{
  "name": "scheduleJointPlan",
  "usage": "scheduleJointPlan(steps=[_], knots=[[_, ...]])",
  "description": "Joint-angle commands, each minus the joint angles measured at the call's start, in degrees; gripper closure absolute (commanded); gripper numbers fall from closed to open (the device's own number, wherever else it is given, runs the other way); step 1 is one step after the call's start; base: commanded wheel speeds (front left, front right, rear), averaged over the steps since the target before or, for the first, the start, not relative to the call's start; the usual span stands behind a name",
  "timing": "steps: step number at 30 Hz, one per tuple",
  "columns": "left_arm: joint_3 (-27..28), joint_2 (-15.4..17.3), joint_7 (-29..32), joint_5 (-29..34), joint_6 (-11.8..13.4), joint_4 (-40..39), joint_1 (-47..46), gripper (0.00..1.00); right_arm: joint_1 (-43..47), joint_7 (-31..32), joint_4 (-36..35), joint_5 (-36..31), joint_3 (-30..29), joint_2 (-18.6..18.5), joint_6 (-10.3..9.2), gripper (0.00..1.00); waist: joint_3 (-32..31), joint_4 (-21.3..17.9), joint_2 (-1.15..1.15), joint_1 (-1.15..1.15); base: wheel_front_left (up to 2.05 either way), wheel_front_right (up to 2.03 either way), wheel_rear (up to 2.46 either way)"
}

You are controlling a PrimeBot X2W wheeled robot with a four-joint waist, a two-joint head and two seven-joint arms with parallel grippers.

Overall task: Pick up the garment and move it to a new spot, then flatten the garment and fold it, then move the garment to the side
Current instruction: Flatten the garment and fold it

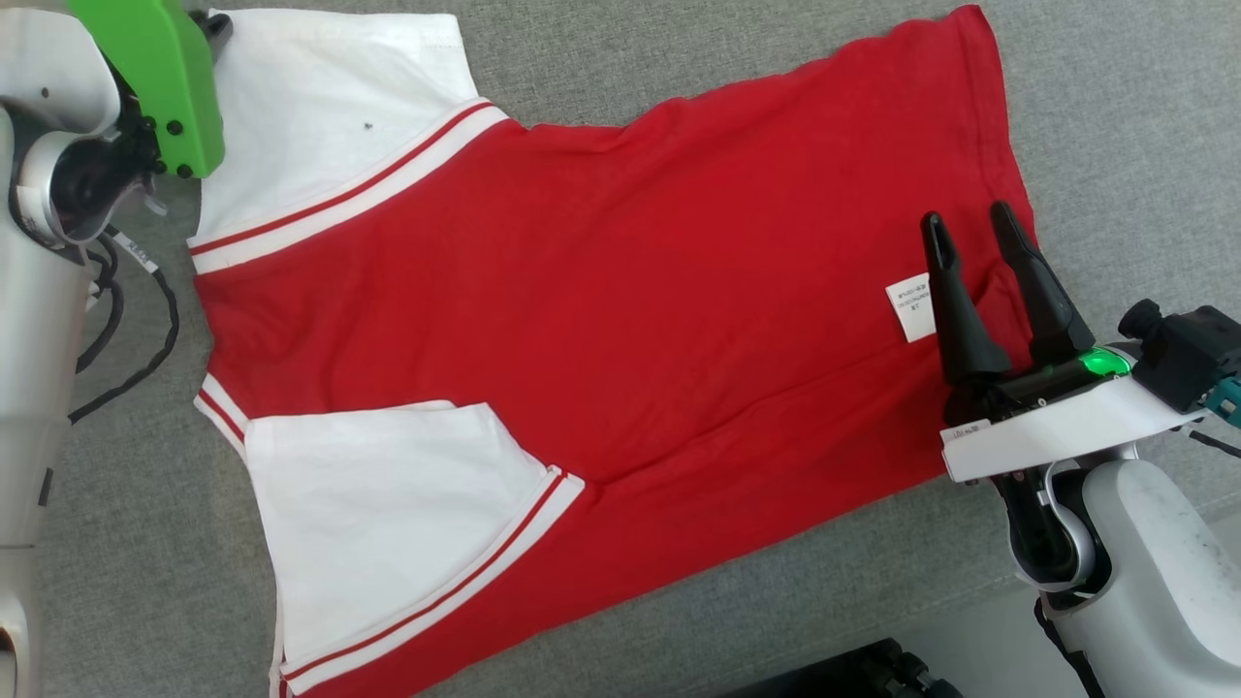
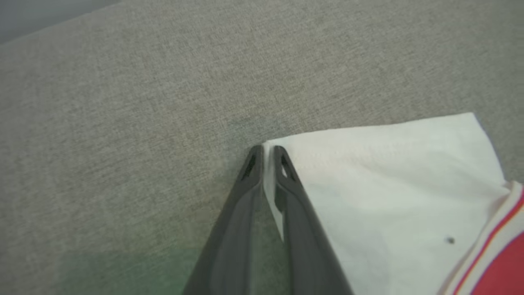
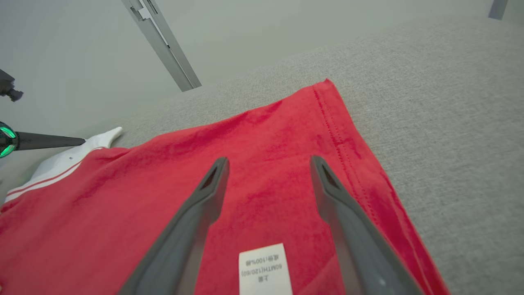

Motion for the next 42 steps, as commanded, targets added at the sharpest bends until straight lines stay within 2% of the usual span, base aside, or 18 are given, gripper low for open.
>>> scheduleJointPlan(steps=[1, 4, 10, 13, 18, 21, 27, 33, 35, 37, 38, 42], knots=[[-0.7, 0.0, 0.9, -0.1, -0.4, 0.7, 0.1, 1.0, -0.8, -0.2, 0.1, 0.3, -0.1, 0.1, -0.07, 0.0, -0.1, 0.0, 0.0, 0.0, 0.0, 0.0, 0.0], [-1.6, 0.0, 1.6, -0.8, -1.1, 0.1, 0.4, 1.0, -1.0, -0.2, 0.2, 0.3, 0.1, -0.2, -0.07, 0.0, -0.2, -0.1, 0.0, 0.0, 0.0, 0.0, 0.0], [-2.0, -0.1, -2.8, -1.2, -1.6, -1.3, -0.1, 1.0, -3.1, -0.2, 2.2, 1.5, 0.8, -1.4, -0.07, 0.0, -1.2, 0.4, 0.0, 0.0, 0.0, 0.0, 0.0], [-2.7, -0.5, -4.4, -1.5, -1.8, -1.9, -0.6, 1.0, -6.6, 1.1, 6.3, 3.5, 3.0, -4.0, -0.07, 0.0, -2.2, 1.1, 0.0, 0.0, 0.0, 0.0, 0.0], [-3.8, -0.8, -5.8, -2.4, -2.1, -3.6, -1.1, 1.0, -15.6, 11.4, 12.1, 5.1, 3.1, -6.6, -0.06, 0.0, -3.6, 2.6, 0.0, 0.0, 0.0, 0.0, 0.0], [-4.9, -0.8, -6.0, -3.1, -2.1, -4.9, -0.7, 1.0, -22.0, 21.8, 17.0, 5.0, 1.9, -7.1, -0.07, 0.0, -4.4, 3.7, 0.0, 0.0, 0.0, 0.0, 0.0], [-6.4, -0.4, -5.8, -4.2, -2.1, -7.5, 0.3, 1.0, -32.3, 40.8, 26.6, -0.7, -0.6, -7.2, -0.06, 0.0, -5.2, 5.6, 0.0, 0.0, 0.0, 0.0, 0.0], [-7.1, 0.6, -5.7, -4.9, -2.1, -9.2, 0.8, 1.0, -38.3, 49.4, 33.2, -6.0, -4.2, -4.8, -0.07, 0.0, -5.1, 6.7, 0.0, 0.0, 0.0, 0.0, 0.0], [-7.2, 0.9, -5.6, -5.0, -2.1, -9.6, 1.0, 1.0, -39.3, 51.0, 34.7, -7.3, -5.3, -4.0, -0.07, 0.22, -5.0, 6.9, 0.0, 0.0, 0.0, 0.0, 0.0], [-7.3, 1.1, -5.6, -5.1, -2.1, -9.9, 1.1, 1.0, -40.1, 52.4, 35.8, -8.5, -6.3, -3.2, -0.07, 0.13, -4.9, 7.2, 0.0, 0.0, 0.0, 0.0, 0.0], [-7.3, 1.2, -5.5, -5.2, -2.1, -10.0, 1.1, 1.0, -40.3, 53.1, 36.3, -8.9, -6.8, -2.7, -0.07, 0.01, -4.9, 7.2, 0.0, 0.0, 0.0, 0.0, 0.0], [-7.5, 1.4, -5.2, -5.2, -1.8, -10.3, 1.3, 1.0, -40.8, 55.1, 37.2, -10.0, -7.7, -1.7, -0.07, 0.0, -4.8, 7.4, 0.0, 0.0, 0.0, 0.0, 0.0]])
